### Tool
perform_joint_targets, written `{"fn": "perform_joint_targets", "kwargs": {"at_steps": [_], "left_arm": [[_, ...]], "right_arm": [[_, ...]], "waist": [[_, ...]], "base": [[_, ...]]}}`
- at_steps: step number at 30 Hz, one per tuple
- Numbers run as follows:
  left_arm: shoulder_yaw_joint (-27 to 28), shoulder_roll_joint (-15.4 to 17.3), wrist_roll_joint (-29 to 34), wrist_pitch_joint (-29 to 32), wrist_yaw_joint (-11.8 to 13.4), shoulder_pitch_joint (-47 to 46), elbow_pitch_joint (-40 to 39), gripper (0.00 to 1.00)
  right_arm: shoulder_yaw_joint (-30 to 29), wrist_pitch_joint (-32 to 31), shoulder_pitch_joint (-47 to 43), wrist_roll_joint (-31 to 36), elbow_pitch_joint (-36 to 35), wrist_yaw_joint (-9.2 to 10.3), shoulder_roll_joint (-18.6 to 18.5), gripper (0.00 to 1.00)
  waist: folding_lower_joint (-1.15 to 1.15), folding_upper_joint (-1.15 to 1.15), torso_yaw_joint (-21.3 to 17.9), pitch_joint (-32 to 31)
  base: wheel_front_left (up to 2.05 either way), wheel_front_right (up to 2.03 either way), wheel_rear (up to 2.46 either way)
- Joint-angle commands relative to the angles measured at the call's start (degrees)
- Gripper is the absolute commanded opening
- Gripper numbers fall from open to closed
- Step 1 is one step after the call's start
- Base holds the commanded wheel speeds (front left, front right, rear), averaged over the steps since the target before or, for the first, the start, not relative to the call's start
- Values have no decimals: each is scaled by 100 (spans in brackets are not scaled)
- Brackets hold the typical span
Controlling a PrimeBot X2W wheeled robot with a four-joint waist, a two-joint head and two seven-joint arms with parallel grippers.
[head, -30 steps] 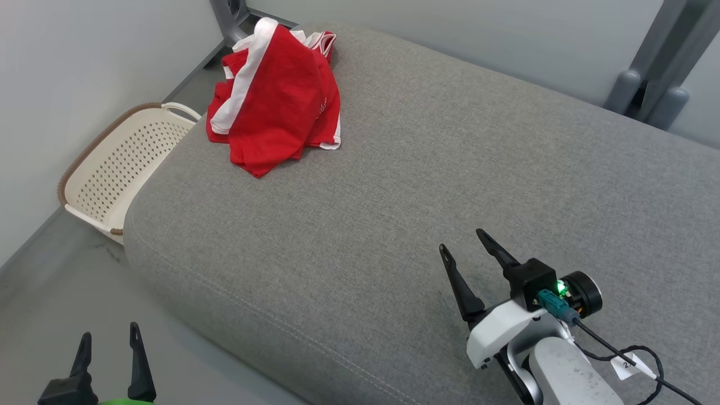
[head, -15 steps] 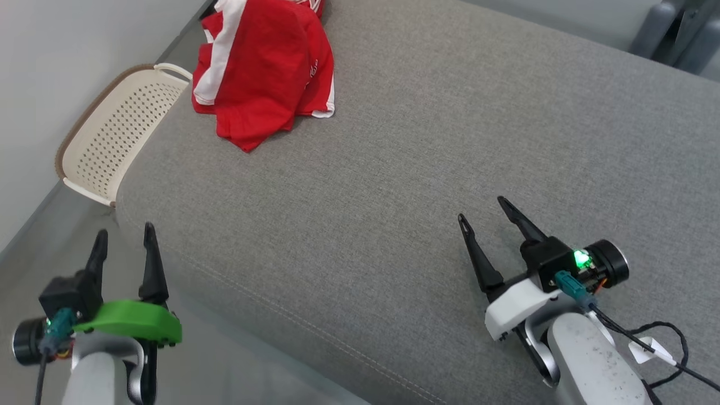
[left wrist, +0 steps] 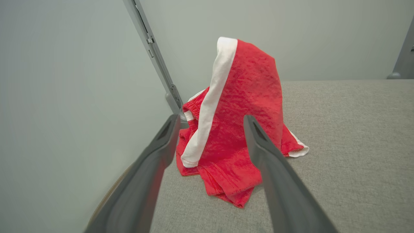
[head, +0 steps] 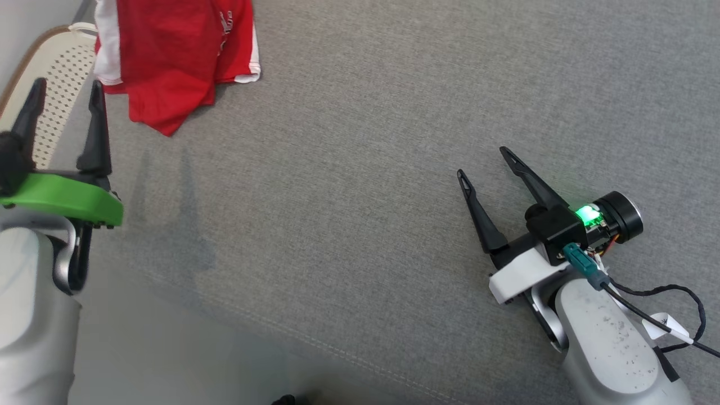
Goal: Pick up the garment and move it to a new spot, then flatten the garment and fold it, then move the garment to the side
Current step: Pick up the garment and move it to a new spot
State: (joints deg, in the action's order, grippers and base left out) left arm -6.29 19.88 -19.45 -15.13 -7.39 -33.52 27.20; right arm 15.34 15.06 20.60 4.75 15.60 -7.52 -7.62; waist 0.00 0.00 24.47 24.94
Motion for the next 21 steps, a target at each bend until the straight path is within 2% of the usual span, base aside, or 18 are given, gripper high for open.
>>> {"fn": "perform_joint_targets", "kwargs": {"at_steps": [1,14,21], "left_arm": [[-58,125,-45,-4,-17,-240,76,100],[-236,968,-694,-4,-17,-1332,964,100],[-603,1386,-1165,-4,-17,-1587,1461,100]], "right_arm": [[-1,17,116,41,-48,6,-9,100],[193,3,168,-14,-150,7,140,100],[334,3,156,-15,-233,7,202,100]], "waist": [[0,0,-392,386],[0,0,-1097,750],[0,0,-1396,827]], "base": [[0,0,0],[0,0,0],[0,0,0]]}}
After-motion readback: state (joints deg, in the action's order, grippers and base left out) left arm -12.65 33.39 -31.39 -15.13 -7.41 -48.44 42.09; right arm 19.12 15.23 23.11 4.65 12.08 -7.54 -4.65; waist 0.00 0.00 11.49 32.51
